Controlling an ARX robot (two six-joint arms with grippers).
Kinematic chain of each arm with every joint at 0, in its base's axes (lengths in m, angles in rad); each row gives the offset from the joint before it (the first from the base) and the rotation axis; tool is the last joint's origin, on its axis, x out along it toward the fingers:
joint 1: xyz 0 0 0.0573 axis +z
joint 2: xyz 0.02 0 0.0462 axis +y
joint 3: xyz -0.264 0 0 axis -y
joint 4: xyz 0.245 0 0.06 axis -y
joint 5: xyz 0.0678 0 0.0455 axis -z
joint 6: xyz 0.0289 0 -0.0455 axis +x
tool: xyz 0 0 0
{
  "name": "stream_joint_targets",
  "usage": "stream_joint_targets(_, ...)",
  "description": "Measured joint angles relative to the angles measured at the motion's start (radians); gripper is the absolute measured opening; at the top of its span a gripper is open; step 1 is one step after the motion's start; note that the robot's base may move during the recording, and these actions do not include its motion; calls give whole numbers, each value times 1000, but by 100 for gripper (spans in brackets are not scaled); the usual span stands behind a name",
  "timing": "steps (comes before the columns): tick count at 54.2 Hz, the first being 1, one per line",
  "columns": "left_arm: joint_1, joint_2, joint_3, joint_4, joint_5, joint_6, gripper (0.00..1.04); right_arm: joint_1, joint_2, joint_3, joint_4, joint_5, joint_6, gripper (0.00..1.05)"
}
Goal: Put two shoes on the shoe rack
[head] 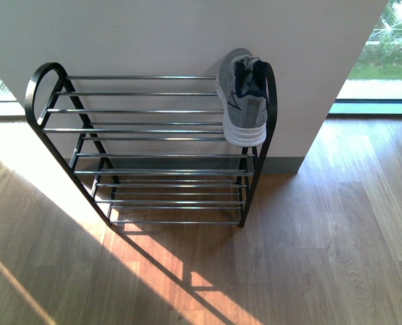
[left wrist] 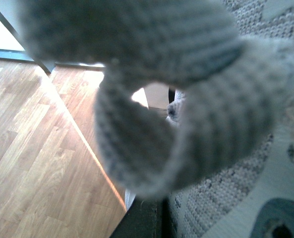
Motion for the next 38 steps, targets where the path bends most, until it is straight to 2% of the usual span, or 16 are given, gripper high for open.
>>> stream_joint_targets(1, 0, 0, 0, 0, 0, 0, 3, 4, 0, -12, 16, 19, -9, 89)
stream_joint_targets(5, 0, 0, 0, 0, -2, 0, 3, 13, -10, -92, 212, 235, -143, 79)
stream_joint_targets(9, 0, 0, 0, 0, -3, 0, 3, 3, -46, -173, 322, 348, -249, 67)
stream_joint_targets(19, -1, 0, 0, 0, 3, 0, 3, -44, -170, -325, 360, 329, -340, 32)
stream_joint_targets(29, 0, 0, 0, 0, -4, 0, 3, -70, -255, -404, 356, 300, -355, 5)
stream_joint_targets(31, 0, 0, 0, 0, -4, 0, 3, -74, -266, -413, 353, 296, -357, 2)
stream_joint_targets(38, 0, 0, 0, 0, -2, 0, 3, -94, -330, -457, 333, 279, -362, 1)
